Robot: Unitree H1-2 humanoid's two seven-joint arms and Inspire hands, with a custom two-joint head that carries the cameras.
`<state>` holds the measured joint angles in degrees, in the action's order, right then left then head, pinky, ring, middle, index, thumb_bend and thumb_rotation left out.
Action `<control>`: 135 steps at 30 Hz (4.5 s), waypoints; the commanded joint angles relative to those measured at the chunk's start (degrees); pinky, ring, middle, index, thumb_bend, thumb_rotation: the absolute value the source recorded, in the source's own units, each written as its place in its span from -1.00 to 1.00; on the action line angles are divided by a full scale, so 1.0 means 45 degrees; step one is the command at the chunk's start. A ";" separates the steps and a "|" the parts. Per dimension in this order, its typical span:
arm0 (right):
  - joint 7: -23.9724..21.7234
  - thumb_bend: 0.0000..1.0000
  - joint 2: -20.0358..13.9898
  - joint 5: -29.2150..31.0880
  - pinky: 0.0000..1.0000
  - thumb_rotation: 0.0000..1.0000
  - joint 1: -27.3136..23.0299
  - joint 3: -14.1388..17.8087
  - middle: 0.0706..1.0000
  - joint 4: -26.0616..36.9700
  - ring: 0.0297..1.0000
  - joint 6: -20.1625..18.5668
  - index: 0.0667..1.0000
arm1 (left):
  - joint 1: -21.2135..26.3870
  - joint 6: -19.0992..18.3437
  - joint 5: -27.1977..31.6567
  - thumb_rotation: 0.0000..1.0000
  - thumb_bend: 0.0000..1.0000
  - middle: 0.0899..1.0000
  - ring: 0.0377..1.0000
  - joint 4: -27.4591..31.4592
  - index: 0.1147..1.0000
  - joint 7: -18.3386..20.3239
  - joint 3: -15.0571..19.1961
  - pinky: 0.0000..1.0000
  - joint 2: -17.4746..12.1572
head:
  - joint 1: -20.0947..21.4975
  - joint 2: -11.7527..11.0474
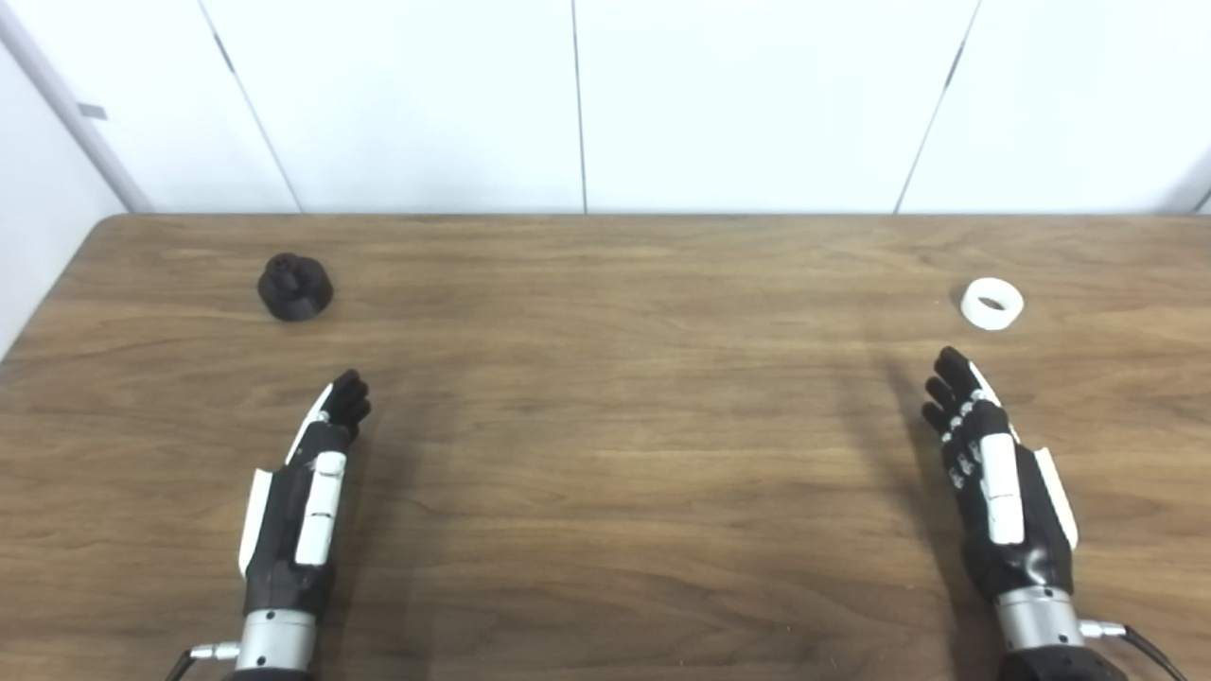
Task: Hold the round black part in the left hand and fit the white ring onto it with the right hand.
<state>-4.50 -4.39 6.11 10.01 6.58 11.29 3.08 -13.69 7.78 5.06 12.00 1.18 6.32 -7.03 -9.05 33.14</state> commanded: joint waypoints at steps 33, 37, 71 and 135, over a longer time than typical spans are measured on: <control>-0.0634 -0.10 -0.0572 0.1022 1.00 1.00 0.0546 0.0222 0.95 -0.1595 0.95 0.1433 0.92 | -0.0308 0.0511 -0.0702 0.03 0.14 0.86 0.91 -0.0320 0.85 -0.0609 -0.0428 0.97 0.0993 | -0.1002 -0.1296; -0.0572 -0.14 -0.0545 0.1136 1.00 1.00 0.0595 0.0250 0.93 -0.1584 0.94 0.1410 0.91 | -0.0270 -0.0346 -0.0724 -0.36 0.28 0.85 0.87 0.0645 0.86 -0.1152 -0.0138 0.93 0.1078 | -0.1008 -0.1261; -0.0578 -0.07 -0.0655 0.1044 0.95 1.00 0.0528 0.0189 0.93 -0.1929 0.93 0.1608 0.89 | 0.5789 -0.5419 -0.7660 -0.37 0.78 0.84 0.94 -0.1791 0.70 -0.1501 0.0776 0.86 -0.3820 | -0.1057 -0.1220; -0.0395 -0.01 -0.0564 0.0483 0.93 1.00 0.0789 0.0087 0.92 -0.1591 0.92 0.1430 0.88 | 1.0361 -0.5934 -0.7830 -0.55 0.77 0.70 0.89 -0.9121 0.31 -0.2276 -0.2122 1.00 -0.5116 | -0.0849 -0.1075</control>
<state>-6.57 -7.58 8.32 9.52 7.15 8.10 9.45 30.38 -21.04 -30.18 -31.09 -6.86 -3.85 -28.24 -12.83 28.30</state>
